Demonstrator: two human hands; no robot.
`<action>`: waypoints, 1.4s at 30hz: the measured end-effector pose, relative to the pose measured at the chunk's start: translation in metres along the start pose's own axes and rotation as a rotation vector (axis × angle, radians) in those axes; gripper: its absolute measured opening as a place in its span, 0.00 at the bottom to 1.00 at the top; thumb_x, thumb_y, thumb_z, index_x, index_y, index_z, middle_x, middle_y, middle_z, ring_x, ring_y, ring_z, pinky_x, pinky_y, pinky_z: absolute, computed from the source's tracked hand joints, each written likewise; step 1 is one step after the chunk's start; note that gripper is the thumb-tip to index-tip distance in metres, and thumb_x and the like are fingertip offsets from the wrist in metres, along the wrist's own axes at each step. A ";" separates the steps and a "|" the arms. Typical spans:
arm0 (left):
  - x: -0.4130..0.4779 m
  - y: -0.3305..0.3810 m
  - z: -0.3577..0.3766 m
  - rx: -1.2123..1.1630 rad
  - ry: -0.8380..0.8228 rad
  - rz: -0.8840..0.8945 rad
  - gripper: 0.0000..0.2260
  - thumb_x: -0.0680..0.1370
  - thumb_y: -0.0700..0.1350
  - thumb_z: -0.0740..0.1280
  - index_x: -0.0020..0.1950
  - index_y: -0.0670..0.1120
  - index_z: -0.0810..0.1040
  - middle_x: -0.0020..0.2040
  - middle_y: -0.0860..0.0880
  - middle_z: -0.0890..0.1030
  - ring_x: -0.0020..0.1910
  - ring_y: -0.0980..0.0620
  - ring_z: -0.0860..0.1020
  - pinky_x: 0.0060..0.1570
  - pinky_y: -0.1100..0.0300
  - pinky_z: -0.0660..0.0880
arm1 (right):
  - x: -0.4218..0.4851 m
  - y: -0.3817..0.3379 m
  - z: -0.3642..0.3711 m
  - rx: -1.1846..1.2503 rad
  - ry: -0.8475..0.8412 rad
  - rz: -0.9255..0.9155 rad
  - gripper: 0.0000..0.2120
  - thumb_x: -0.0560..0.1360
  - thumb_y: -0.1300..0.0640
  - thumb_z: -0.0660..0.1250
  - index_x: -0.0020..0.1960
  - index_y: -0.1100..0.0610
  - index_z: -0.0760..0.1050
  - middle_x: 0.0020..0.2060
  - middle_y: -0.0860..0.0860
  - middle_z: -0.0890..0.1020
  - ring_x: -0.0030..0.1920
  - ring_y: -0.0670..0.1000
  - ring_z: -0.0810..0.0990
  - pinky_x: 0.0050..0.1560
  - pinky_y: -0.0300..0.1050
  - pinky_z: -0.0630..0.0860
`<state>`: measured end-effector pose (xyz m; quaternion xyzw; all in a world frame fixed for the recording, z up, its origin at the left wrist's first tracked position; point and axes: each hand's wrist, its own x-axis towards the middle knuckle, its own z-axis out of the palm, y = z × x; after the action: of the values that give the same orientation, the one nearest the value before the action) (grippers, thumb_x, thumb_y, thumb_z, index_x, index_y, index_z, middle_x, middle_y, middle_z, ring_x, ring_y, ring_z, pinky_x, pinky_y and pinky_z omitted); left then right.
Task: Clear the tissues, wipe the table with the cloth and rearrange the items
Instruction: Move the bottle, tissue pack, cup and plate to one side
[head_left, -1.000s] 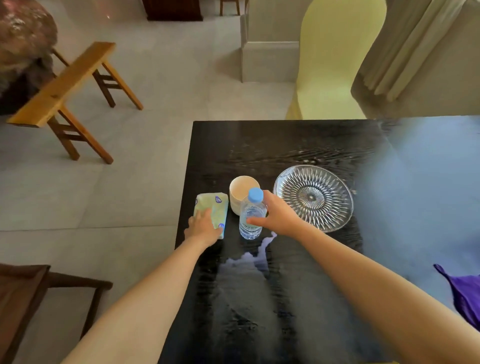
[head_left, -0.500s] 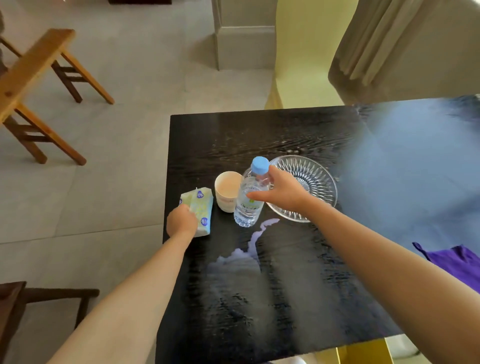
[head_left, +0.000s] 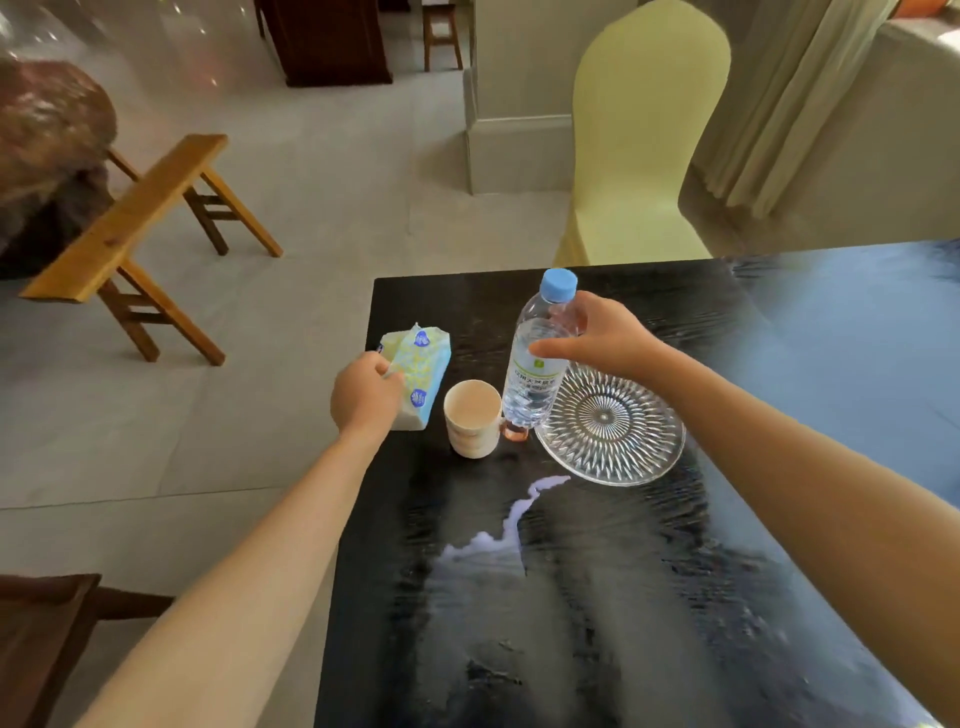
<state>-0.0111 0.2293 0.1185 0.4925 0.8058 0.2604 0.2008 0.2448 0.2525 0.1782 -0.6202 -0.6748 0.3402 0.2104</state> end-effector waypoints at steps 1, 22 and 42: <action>-0.003 0.013 -0.001 -0.009 0.009 0.023 0.03 0.76 0.41 0.63 0.45 0.43 0.76 0.48 0.45 0.80 0.43 0.48 0.73 0.38 0.57 0.68 | 0.001 0.000 -0.008 0.001 -0.003 -0.009 0.28 0.66 0.47 0.74 0.60 0.57 0.71 0.54 0.54 0.79 0.53 0.54 0.79 0.55 0.49 0.78; -0.083 0.274 0.171 -0.060 -0.202 0.297 0.03 0.76 0.44 0.66 0.42 0.46 0.76 0.42 0.51 0.77 0.40 0.51 0.75 0.36 0.58 0.69 | -0.024 0.206 -0.215 0.059 0.242 0.250 0.26 0.67 0.52 0.74 0.60 0.58 0.71 0.52 0.51 0.77 0.52 0.51 0.77 0.48 0.44 0.73; -0.104 0.294 0.259 0.014 -0.371 0.339 0.05 0.74 0.46 0.70 0.41 0.50 0.75 0.51 0.48 0.81 0.48 0.48 0.79 0.44 0.52 0.78 | 0.015 0.352 -0.196 0.144 0.412 0.481 0.31 0.68 0.50 0.74 0.65 0.61 0.67 0.61 0.57 0.77 0.59 0.57 0.77 0.59 0.54 0.76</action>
<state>0.3871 0.3055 0.1041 0.6612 0.6630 0.1902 0.2952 0.6254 0.3060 0.0559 -0.8013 -0.4261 0.2942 0.2996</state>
